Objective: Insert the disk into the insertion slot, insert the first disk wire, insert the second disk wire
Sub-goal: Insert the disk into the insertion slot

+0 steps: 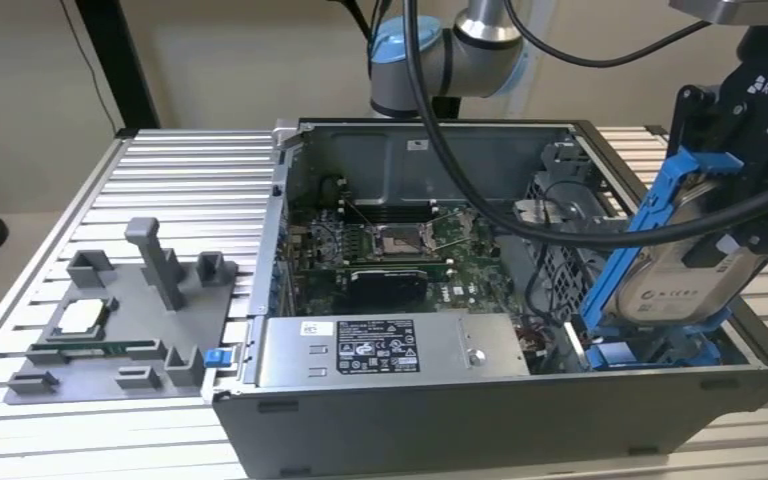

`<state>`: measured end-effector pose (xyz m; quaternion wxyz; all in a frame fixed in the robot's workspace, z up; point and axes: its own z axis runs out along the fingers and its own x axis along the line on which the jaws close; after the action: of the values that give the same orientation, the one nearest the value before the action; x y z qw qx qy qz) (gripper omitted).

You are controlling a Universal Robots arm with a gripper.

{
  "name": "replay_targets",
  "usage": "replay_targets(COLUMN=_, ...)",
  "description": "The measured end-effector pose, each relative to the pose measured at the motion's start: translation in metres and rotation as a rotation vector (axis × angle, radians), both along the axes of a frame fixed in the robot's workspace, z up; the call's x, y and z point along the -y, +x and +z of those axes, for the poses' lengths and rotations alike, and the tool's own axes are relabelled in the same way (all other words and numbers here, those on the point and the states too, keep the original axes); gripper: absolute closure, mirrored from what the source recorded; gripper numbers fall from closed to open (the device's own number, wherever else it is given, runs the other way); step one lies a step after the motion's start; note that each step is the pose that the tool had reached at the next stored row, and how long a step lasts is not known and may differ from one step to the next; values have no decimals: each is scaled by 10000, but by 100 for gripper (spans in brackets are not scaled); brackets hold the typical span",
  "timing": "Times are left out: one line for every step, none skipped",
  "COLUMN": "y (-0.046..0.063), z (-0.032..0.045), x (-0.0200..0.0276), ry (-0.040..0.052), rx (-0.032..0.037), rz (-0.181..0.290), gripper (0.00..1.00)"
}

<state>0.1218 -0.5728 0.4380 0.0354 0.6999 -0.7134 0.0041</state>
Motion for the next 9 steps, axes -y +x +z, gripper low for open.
replay_targets(y=0, z=-5, x=0, ry=8, rx=0, rz=0, gripper=100)
replay_targets(y=1, z=-11, x=1, ry=23, rx=0, rz=0, gripper=100)
replay_targets(y=5, z=-17, x=1, ry=46, rx=-2, rz=1, gripper=100)
replay_targets(y=10, z=-21, x=0, ry=82, rx=-5, rz=2, gripper=100)
replay_targets(y=15, z=-26, x=1, ry=144, rx=-8, rz=0, gripper=100)
replay_targets(y=22, z=-33, x=2, ry=226, rx=-9, rz=1, gripper=100)
replay_targets(y=28, z=-38, x=4, ry=313, rx=-10, rz=0, gripper=100)
replay_targets(y=35, z=-43, x=8, ry=392, rx=-10, rz=0, gripper=100)
replay_targets(y=42, z=-52, x=14, ry=461, rx=-11, rz=0, gripper=100)
